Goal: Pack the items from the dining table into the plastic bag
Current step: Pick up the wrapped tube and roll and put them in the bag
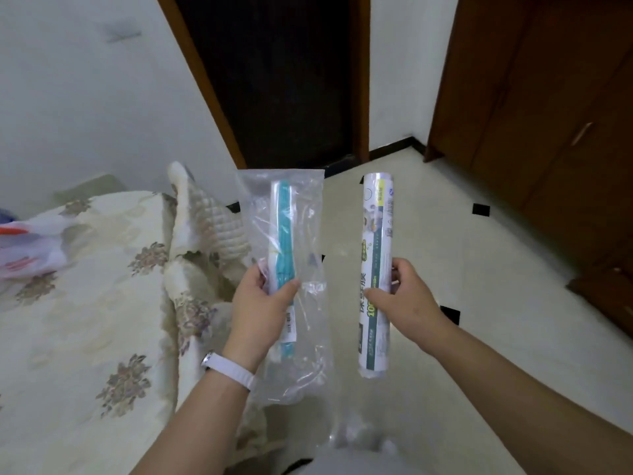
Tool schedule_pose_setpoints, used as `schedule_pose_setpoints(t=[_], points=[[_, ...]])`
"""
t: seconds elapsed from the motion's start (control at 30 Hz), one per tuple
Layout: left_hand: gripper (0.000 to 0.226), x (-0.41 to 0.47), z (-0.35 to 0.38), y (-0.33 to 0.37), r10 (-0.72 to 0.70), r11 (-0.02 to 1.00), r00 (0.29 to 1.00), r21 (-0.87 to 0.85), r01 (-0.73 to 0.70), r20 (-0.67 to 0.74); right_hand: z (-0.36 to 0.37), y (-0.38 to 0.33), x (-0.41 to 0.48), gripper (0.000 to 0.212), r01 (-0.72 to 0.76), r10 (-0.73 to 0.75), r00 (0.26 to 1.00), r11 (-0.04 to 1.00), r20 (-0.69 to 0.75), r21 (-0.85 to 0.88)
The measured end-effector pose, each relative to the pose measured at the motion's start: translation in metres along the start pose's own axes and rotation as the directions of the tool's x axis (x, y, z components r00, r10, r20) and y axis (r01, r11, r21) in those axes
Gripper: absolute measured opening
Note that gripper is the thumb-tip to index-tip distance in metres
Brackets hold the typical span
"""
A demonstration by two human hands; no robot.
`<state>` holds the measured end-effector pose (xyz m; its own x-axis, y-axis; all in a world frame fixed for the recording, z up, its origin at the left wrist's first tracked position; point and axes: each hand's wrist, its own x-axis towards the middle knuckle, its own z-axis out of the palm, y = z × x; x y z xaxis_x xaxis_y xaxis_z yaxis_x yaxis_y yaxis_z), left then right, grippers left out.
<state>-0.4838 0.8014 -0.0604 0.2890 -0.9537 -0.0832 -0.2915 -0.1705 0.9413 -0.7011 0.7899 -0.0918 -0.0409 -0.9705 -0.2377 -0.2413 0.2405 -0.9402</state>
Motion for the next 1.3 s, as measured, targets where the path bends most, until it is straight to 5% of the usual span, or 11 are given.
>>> schedule_pose_setpoints(t=[0.53,0.87,1.3], points=[[0.027,0.22,0.079,-0.009,-0.063,0.998,0.994,-0.023,0.066,0.085,-0.012,-0.024,0.192,0.038,-0.102,0.087,0.977,0.992,-0.195,-0.07],[0.031,0.438,0.039,0.025,-0.047,0.996,0.999,-0.07,0.046,-0.007,0.053,-0.138,0.388,0.042,0.037,-0.058,0.988,0.989,-0.143,-0.14],[0.023,0.621,0.078,0.034,-0.094,0.995,0.99,0.027,0.097,-0.107,0.07,-0.159,0.61,0.045,0.001,-0.003,0.999,0.998,-0.032,-0.068]])
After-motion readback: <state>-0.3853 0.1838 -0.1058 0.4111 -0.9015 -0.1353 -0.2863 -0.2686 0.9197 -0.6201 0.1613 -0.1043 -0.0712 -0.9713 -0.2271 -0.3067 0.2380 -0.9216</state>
